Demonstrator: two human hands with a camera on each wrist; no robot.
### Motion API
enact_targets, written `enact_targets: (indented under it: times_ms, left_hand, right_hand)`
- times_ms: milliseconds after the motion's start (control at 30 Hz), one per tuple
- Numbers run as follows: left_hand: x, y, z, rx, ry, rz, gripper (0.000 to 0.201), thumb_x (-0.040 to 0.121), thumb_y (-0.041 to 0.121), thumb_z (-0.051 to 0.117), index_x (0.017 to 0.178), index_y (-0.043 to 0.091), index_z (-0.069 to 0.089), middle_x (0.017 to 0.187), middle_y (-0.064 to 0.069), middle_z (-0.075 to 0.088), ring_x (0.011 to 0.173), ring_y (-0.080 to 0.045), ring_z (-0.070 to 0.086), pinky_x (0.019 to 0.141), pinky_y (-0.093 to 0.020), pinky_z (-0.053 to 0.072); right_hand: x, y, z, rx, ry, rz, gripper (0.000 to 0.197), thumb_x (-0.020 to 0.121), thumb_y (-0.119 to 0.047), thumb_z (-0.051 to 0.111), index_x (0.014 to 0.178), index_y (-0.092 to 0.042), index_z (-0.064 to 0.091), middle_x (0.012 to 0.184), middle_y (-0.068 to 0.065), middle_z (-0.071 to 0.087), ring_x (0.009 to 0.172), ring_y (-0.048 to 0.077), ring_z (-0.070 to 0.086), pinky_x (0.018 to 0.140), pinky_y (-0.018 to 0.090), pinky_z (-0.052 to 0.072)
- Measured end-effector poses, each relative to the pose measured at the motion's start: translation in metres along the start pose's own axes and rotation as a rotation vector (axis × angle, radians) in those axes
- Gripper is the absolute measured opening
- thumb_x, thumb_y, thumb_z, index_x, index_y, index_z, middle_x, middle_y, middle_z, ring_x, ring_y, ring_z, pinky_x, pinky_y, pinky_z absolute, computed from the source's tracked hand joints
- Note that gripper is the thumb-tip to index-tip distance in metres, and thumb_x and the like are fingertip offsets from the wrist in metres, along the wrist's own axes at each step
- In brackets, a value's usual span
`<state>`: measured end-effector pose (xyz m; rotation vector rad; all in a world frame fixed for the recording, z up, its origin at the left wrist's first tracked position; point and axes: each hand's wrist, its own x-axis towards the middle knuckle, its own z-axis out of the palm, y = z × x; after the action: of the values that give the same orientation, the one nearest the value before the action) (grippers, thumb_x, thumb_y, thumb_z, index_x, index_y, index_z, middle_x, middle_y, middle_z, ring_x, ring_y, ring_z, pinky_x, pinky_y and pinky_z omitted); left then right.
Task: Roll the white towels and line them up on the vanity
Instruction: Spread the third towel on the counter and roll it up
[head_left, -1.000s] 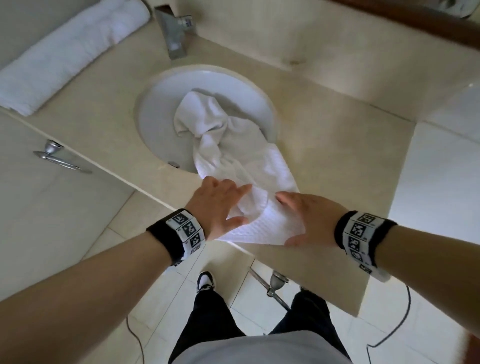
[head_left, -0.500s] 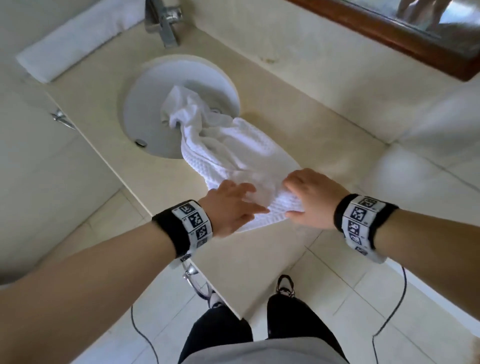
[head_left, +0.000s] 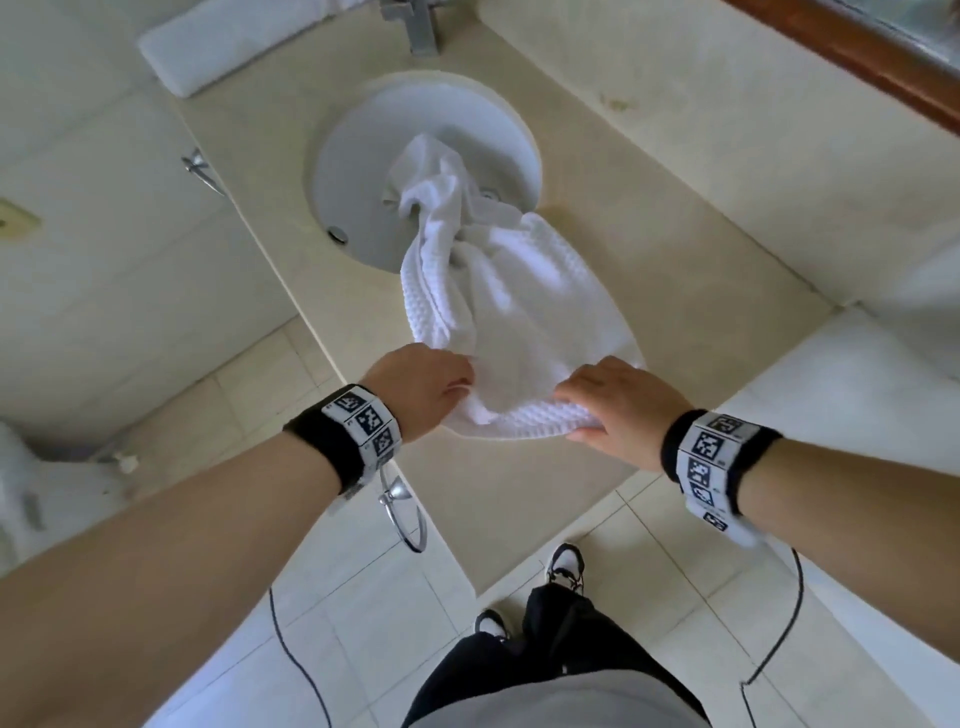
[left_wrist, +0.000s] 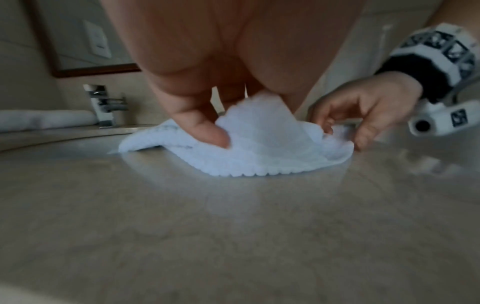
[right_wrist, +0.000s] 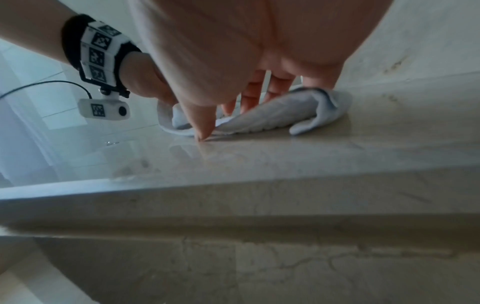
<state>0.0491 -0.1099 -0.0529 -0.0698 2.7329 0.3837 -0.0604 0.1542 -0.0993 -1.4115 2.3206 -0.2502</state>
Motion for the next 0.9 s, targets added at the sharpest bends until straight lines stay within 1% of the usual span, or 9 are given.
enact_targets:
  times_ms: [100,200,333,467,600,700,800,833,900]
  left_hand:
    - [-0.010,0.000,-0.003,-0.204,0.137,-0.170,0.032,0.099,0.035,0.048,0.131,0.036,0.048,0.091,0.008,0.065,0.084,-0.021,0.061,0.079,-0.032,0.048]
    - [-0.024,-0.004,-0.012,-0.317,0.231,-0.120,0.047,0.097,0.025,0.054,0.141,0.037,0.041,0.079,0.009,0.058,0.073,-0.014,0.056,0.074,-0.030,0.047]
    - [-0.045,-0.015,-0.023,-0.362,0.331,-0.034,0.048,0.097,0.015,0.055,0.138,0.037,0.049,0.076,0.009,0.048,0.068,-0.003,0.049,0.067,-0.020,0.041]
    - [-0.058,-0.025,-0.048,-0.407,0.459,0.056,0.040,0.093,0.001,0.056,0.110,0.035,0.070,0.106,0.013,0.043,0.078,0.004,0.051,0.069,-0.012,0.039]
    - [-0.070,-0.034,-0.089,-0.360,0.456,0.092,0.051,0.087,-0.010,0.051,0.078,0.036,0.071,0.128,0.016,0.042,0.086,-0.003,0.054,0.073,-0.011,0.041]
    - [-0.079,-0.042,-0.118,-0.291,0.383,0.054,0.043,0.092,-0.004,0.048,0.088,0.027,0.077,0.113,0.020,0.052,0.079,-0.003,0.052,0.071,-0.003,0.033]
    - [-0.088,-0.053,-0.132,-0.311,0.436,-0.028,0.026,0.094,0.010,0.058,0.101,0.026,0.076,0.096,0.019,0.053,0.081,-0.008,0.055,0.072,-0.002,0.034]
    - [-0.095,-0.056,-0.137,-0.359,0.460,-0.058,0.020,0.092,0.016,0.065,0.107,0.025,0.074,0.098,0.018,0.054,0.082,-0.007,0.059,0.074,-0.003,0.038]
    - [-0.106,-0.063,-0.145,-0.374,0.465,-0.090,0.043,0.083,0.019,0.076,0.124,0.022,0.067,0.115,0.012,0.053,0.088,-0.010,0.061,0.083,-0.012,0.045]
  right_hand:
    - [0.004,-0.005,0.001,0.017,0.018,0.031,0.025,0.094,-0.027,0.061,0.119,-0.026,0.059,0.110,-0.007,0.061,0.106,0.020,0.053,0.081,0.031,0.044]
    - [0.008,-0.008,-0.002,0.007,0.018,0.077,0.019,0.095,-0.019,0.053,0.110,-0.030,0.055,0.096,-0.009,0.058,0.096,0.021,0.055,0.072,0.033,0.042]
    - [0.009,-0.024,-0.029,0.123,0.062,0.167,0.033,0.097,-0.019,0.049,0.126,-0.033,0.050,0.103,-0.015,0.053,0.096,0.013,0.053,0.082,0.032,0.045]
    - [0.007,-0.045,-0.072,0.210,0.213,0.175,0.035,0.095,-0.013,0.054,0.125,-0.028,0.050,0.096,-0.011,0.050,0.082,0.015,0.053,0.077,0.033,0.046]
    - [0.017,-0.064,-0.114,0.217,0.341,0.132,0.040,0.092,-0.005,0.055,0.125,-0.027,0.051,0.102,-0.007,0.050,0.082,0.016,0.054,0.079,0.035,0.047]
    - [0.025,-0.083,-0.142,0.186,0.318,0.052,0.048,0.091,-0.001,0.052,0.127,-0.033,0.049,0.124,-0.005,0.047,0.094,0.018,0.052,0.087,0.036,0.044]
    - [0.034,-0.103,-0.167,0.125,0.246,-0.030,0.052,0.091,0.000,0.046,0.123,-0.041,0.049,0.131,-0.011,0.045,0.109,0.019,0.053,0.095,0.039,0.044]
    - [0.037,-0.109,-0.174,0.113,0.229,-0.051,0.053,0.092,0.001,0.044,0.121,-0.043,0.050,0.132,-0.013,0.046,0.112,0.017,0.053,0.097,0.039,0.044]
    - [0.042,-0.116,-0.189,0.098,0.209,-0.093,0.057,0.091,0.003,0.043,0.117,-0.046,0.053,0.131,-0.018,0.045,0.116,0.015,0.052,0.099,0.037,0.044]
